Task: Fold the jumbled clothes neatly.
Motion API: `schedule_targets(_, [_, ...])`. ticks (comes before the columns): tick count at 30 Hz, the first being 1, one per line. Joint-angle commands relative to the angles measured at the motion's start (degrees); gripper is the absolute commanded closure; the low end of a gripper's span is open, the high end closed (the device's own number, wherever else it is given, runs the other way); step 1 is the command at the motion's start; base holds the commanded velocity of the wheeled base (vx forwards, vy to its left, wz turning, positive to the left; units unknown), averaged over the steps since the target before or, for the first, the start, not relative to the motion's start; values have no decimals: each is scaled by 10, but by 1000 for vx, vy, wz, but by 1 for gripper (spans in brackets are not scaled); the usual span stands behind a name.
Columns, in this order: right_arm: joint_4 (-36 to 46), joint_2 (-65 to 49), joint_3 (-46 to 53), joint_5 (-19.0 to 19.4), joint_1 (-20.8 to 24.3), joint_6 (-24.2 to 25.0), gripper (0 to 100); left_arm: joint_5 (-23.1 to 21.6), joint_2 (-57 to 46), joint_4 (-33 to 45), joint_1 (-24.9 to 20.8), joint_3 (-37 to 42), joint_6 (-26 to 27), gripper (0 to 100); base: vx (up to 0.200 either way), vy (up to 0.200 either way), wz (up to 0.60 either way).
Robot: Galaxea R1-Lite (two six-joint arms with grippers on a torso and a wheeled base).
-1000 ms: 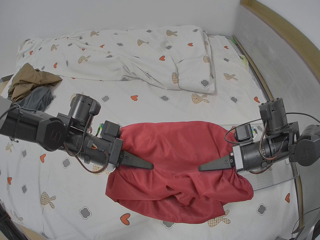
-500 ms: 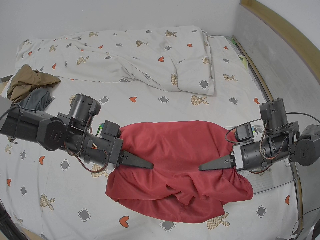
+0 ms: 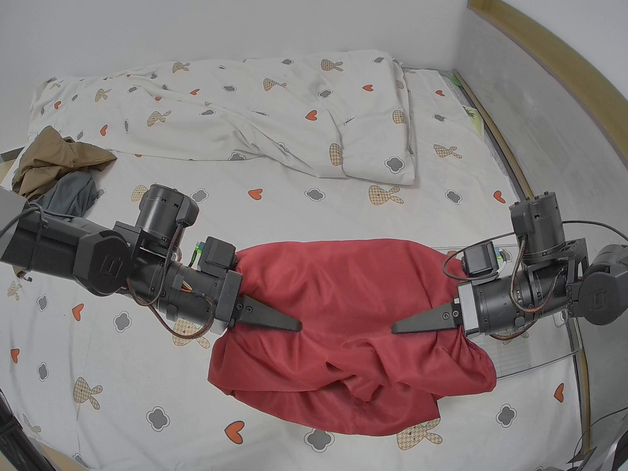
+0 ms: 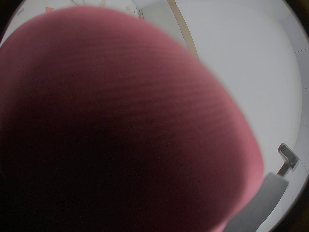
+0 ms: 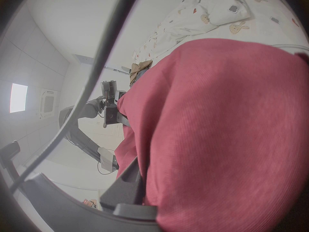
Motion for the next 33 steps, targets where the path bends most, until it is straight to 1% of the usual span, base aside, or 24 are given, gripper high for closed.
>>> schedule_targets(1, [0,0,0,0,1,0,100,0,1,0,0,0,0,100,0,-200,0])
schedule_targets(7, [0,0,0,0,-2,0,100,0,-1,-2,0,3,1,100,0,-200,0])
schedule_targets(28, [0,-11,1,0,-6,0,100,0,0,0,-1,-4,-1,100,0,0,0])
schedule_targets(33, [2,-24,2,0,-6,2,100,0,-3,1,-3,-3,-1,100,-200,0,0])
